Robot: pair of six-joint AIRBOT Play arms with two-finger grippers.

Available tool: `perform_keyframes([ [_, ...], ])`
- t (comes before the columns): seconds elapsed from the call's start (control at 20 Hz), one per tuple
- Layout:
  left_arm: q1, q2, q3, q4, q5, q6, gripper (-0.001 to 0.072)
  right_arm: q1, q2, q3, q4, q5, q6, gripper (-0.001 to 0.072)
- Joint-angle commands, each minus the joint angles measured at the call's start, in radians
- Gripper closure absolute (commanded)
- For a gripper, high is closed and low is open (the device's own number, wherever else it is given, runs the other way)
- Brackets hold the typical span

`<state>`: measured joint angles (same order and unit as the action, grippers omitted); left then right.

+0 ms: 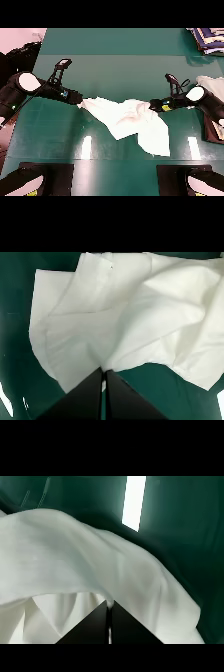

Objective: Fold the shirts.

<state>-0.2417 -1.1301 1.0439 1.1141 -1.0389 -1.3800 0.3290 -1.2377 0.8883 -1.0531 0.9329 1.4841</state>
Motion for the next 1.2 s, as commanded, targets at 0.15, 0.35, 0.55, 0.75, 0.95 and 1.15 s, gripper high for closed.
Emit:
perform_keyframes([
  [0.15, 0.016, 0.064, 0.156, 0.034, 0.001, -0.008, 0.0685, -0.032, 0.087, 0.162, -0.097, 0.030, -0.015, 0.0696],
  [0.35, 0.026, 0.138, 0.514, 0.079, -0.039, -0.007, 0.0685, -0.094, 0.261, 0.441, -0.129, 0.056, -0.016, 0.0697],
  [0.55, 0.026, 0.154, 0.912, 0.085, -0.154, -0.007, 0.0684, -0.146, 0.401, 0.678, -0.129, 0.073, -0.016, 0.0697],
  [0.75, 0.026, 0.170, 1.144, 0.084, -0.188, -0.008, 0.0685, -0.218, 0.498, 0.818, -0.129, 0.133, -0.016, 0.0697],
  [0.95, 0.026, 0.243, 1.147, 0.078, -0.060, -0.020, 0.0685, -0.330, 0.510, 0.941, -0.128, 0.229, -0.016, 0.0697],
  [1.15, 0.026, 0.249, 1.139, 0.037, -0.003, -0.014, 0.0684, -0.425, 0.418, 1.104, -0.115, 0.394, -0.009, 0.0697],
])
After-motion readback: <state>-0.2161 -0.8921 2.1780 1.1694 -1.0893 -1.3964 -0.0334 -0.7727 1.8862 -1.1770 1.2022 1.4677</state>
